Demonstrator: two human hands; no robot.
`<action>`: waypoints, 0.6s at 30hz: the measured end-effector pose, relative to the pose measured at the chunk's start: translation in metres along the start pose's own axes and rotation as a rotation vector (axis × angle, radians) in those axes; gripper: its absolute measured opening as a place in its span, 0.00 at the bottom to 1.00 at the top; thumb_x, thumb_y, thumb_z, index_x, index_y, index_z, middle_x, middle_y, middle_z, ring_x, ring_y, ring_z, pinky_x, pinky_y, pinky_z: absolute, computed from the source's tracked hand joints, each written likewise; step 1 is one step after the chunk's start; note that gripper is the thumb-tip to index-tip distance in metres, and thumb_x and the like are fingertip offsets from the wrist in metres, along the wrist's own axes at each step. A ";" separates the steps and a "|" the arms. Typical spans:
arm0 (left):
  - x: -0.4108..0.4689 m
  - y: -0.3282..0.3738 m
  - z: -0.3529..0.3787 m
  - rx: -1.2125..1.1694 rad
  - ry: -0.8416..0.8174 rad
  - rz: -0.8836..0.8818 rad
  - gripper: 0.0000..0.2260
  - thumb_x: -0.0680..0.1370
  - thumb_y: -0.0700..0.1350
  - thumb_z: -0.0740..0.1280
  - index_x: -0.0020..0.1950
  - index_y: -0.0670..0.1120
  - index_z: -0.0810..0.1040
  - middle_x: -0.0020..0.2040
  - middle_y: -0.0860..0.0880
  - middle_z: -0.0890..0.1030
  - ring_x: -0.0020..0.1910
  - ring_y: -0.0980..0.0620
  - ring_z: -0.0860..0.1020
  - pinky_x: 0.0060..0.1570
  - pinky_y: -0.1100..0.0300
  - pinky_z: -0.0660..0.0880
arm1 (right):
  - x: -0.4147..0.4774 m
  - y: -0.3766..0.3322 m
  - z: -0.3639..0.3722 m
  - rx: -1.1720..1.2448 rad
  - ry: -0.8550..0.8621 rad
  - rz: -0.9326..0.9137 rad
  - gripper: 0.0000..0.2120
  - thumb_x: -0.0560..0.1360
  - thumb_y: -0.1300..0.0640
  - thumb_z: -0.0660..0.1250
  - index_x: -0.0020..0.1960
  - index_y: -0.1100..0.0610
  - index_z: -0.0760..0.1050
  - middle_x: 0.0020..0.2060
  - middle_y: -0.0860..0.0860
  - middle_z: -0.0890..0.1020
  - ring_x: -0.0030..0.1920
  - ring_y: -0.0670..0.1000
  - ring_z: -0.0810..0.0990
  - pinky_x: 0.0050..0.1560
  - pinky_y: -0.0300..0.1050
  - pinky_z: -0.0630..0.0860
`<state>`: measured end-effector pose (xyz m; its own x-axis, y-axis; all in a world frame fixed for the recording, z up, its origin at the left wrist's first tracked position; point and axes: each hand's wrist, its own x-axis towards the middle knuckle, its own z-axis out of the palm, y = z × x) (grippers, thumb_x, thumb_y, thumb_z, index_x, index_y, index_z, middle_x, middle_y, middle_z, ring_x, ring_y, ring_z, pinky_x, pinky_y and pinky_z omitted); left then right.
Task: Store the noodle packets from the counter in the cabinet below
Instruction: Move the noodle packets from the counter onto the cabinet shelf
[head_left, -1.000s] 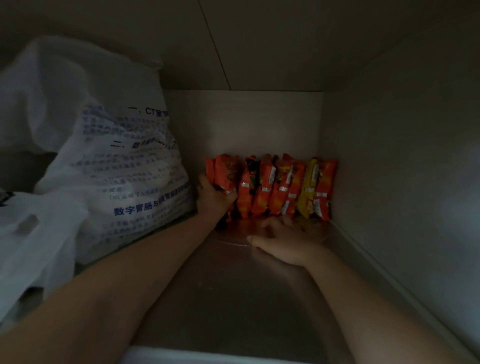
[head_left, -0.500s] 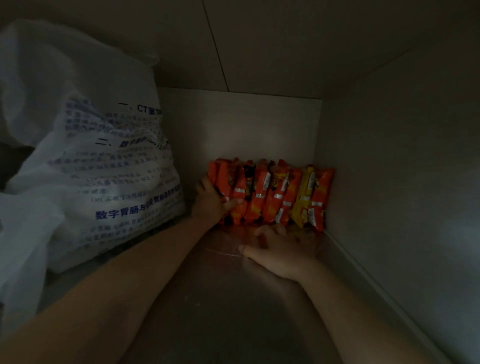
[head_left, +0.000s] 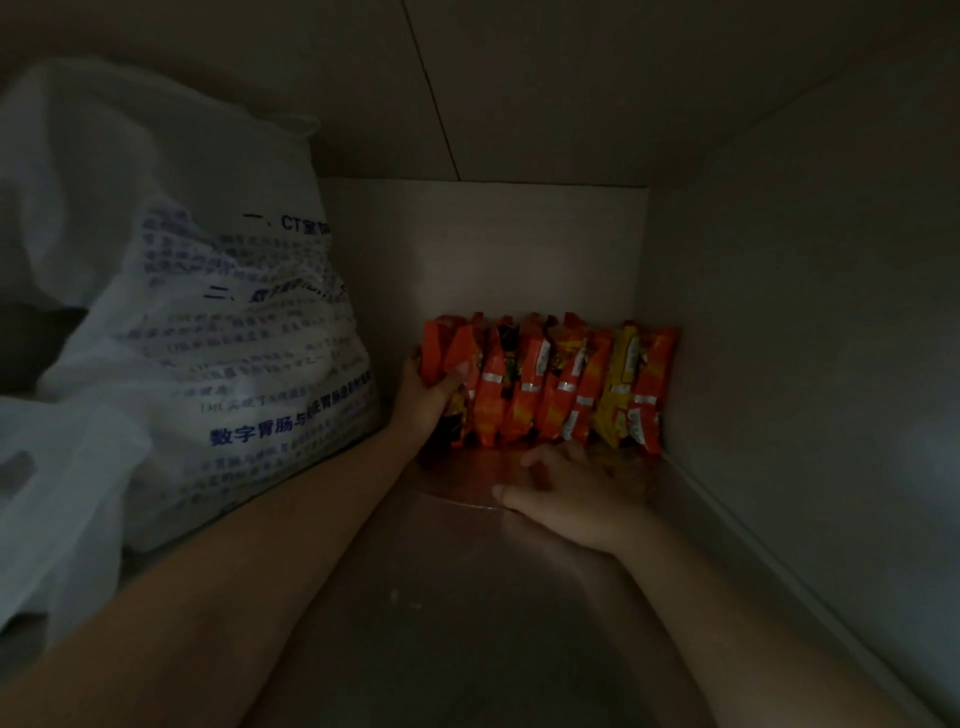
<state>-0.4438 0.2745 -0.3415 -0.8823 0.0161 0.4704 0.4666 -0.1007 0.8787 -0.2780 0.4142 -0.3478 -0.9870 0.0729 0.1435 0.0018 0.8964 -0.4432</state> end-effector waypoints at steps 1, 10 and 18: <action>0.001 -0.002 -0.001 0.007 -0.010 0.002 0.27 0.76 0.45 0.68 0.71 0.43 0.63 0.64 0.45 0.74 0.62 0.46 0.74 0.64 0.49 0.71 | 0.000 0.000 0.000 -0.007 -0.001 0.001 0.26 0.73 0.34 0.61 0.67 0.43 0.65 0.70 0.47 0.60 0.71 0.52 0.60 0.64 0.47 0.59; 0.007 -0.007 0.003 0.291 0.028 0.095 0.25 0.78 0.50 0.63 0.72 0.43 0.60 0.66 0.43 0.74 0.63 0.44 0.74 0.59 0.57 0.69 | 0.003 0.002 0.001 0.053 -0.011 0.004 0.24 0.73 0.36 0.62 0.66 0.44 0.66 0.68 0.47 0.60 0.70 0.52 0.61 0.59 0.47 0.62; 0.008 -0.010 0.001 0.502 0.001 0.161 0.24 0.80 0.51 0.59 0.72 0.42 0.59 0.65 0.40 0.74 0.62 0.41 0.75 0.62 0.53 0.71 | 0.003 0.002 0.001 0.029 -0.006 0.003 0.26 0.73 0.35 0.62 0.67 0.44 0.65 0.69 0.48 0.60 0.70 0.53 0.61 0.63 0.48 0.63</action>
<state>-0.4559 0.2765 -0.3466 -0.7969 0.0386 0.6028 0.5680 0.3876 0.7261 -0.2814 0.4155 -0.3493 -0.9879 0.0734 0.1368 0.0005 0.8829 -0.4695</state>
